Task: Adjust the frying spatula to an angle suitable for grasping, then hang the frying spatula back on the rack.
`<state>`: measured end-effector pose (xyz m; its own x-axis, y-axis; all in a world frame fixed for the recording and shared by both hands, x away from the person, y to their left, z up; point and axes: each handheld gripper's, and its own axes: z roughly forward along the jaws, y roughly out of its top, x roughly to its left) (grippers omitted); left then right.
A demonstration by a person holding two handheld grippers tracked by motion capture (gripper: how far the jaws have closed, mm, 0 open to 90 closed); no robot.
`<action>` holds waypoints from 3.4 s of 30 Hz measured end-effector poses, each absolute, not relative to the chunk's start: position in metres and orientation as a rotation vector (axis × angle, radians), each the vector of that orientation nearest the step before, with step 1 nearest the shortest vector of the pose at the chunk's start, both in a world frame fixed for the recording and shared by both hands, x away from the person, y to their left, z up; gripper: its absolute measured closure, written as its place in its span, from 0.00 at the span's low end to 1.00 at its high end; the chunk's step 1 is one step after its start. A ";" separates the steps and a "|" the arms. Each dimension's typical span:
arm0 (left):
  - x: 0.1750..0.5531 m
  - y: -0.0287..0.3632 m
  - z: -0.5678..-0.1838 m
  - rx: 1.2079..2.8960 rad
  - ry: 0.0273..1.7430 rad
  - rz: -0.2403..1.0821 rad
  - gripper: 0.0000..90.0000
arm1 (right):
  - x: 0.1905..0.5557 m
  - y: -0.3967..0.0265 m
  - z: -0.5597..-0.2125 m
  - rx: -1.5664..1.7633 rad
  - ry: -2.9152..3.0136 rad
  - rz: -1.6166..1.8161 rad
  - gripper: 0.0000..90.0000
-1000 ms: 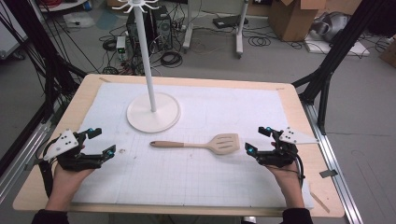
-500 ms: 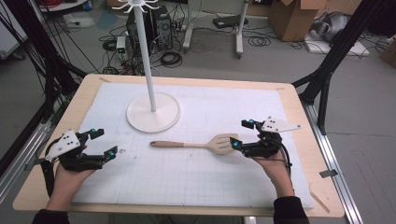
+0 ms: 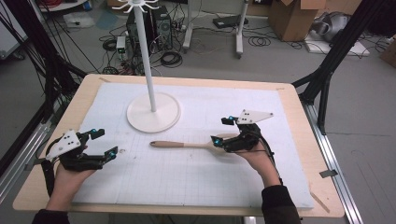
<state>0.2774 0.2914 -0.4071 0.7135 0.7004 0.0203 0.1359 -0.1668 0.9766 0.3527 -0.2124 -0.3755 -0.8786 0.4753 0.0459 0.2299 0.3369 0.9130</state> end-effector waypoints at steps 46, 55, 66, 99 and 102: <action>0.280 0.288 -0.413 1.718 0.662 0.530 0.18 | 0.381 -0.140 -0.405 0.491 2.715 1.175 0.31; 0.279 0.288 -0.413 1.720 0.662 0.527 0.18 | 0.380 -0.124 -0.412 0.433 2.809 0.968 0.35; 0.279 0.287 -0.415 1.728 0.666 0.518 0.18 | 0.385 -0.110 -0.417 0.388 2.873 0.772 0.43; 0.278 0.285 -0.415 1.746 0.654 0.510 0.18 | 0.398 -0.103 -0.415 0.469 2.978 0.679 0.76; 0.278 0.286 -0.416 1.745 0.657 0.509 0.18 | 0.396 -0.101 -0.415 0.431 2.971 0.657 0.75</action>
<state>0.2779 0.2855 -0.4156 0.7498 0.6616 0.0041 0.1689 -0.1974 0.9657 0.3959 -0.1008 -0.4151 -0.9583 0.2858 -0.0063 0.2565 0.8693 0.4225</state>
